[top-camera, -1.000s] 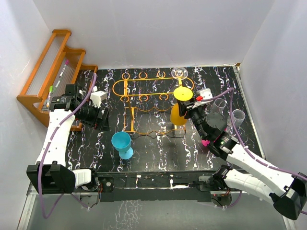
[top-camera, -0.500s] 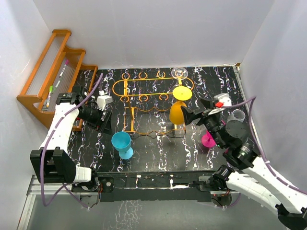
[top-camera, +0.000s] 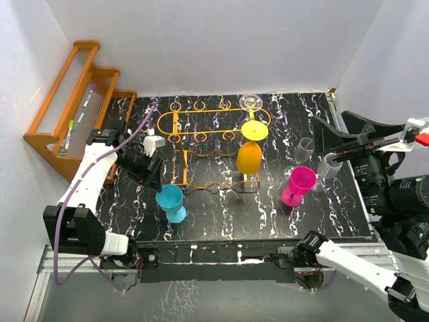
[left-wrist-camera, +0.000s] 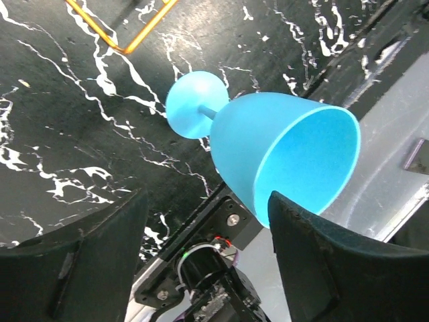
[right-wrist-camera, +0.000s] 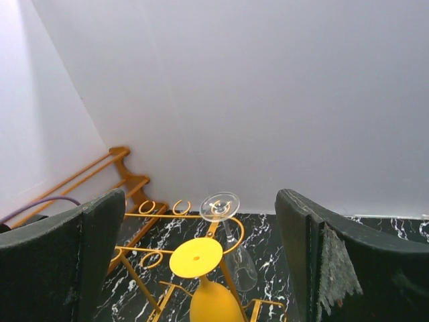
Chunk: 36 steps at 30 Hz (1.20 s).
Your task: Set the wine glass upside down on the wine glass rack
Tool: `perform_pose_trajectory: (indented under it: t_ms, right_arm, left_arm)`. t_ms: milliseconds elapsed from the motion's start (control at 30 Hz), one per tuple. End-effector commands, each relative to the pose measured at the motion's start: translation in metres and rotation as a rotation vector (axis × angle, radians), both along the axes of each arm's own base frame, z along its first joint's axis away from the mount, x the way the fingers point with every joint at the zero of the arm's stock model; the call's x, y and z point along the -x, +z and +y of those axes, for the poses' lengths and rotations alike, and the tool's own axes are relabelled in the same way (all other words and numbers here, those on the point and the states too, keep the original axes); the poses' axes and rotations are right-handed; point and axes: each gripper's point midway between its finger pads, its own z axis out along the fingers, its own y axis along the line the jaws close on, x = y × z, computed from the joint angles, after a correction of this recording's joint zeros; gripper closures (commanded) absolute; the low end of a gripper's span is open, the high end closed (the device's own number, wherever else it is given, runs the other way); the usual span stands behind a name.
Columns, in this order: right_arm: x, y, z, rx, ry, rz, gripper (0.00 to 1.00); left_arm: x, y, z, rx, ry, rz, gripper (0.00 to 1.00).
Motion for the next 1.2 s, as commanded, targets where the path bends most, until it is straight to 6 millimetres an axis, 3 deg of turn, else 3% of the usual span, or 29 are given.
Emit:
perform_pose_trajectory:
  t_ms: [0, 300, 433, 633, 767, 900, 967, 1067, 1133, 1167]
  right_arm:
    - [-0.009, -0.006, 0.006, -0.011, -0.006, 0.025, 0.02]
    - [0.004, 0.01, -0.004, -0.088, 0.013, -0.023, 0.02]
    - [0.007, 0.012, -0.009, -0.101, 0.0, -0.025, 0.02]
    - [0.006, 0.027, -0.017, -0.133, -0.038, -0.043, 0.02]
    - [0.0, 0.04, -0.01, -0.139, -0.032, -0.07, 0.02]
    - [-0.012, 0.042, 0.029, -0.091, 0.082, -0.062, 0.02]
    - [-0.023, 0.036, 0.053, -0.09, 0.145, -0.028, 0.02]
    - [-0.033, 0.026, 0.093, -0.099, 0.277, -0.012, 0.02]
    - [-0.038, 0.023, 0.112, -0.102, 0.335, -0.009, 0.02]
    - [-0.039, 0.024, 0.118, -0.105, 0.355, -0.012, 0.02]
  left_arm:
    - [-0.003, -0.008, 0.004, -0.071, 0.035, -0.021, 0.35]
    - [-0.012, -0.014, 0.01, -0.126, 0.075, -0.063, 0.61]
    - [-0.011, -0.009, 0.01, -0.126, 0.078, -0.078, 1.0]
    - [-0.001, 0.021, 0.024, -0.193, 0.069, -0.131, 1.0]
    - [-0.009, 0.065, 0.056, -0.354, 0.109, -0.298, 1.0]
    - [-0.029, 0.115, 0.099, -0.566, 0.208, -0.5, 1.0]
    - [-0.048, 0.152, 0.118, -0.651, 0.304, -0.652, 1.0]
    - [-0.078, 0.219, 0.125, -0.645, 0.405, -0.955, 1.0]
    - [-0.094, 0.278, 0.121, -0.572, 0.474, -1.212, 1.0]
    - [-0.091, 0.312, 0.117, -0.519, 0.499, -1.364, 1.0]
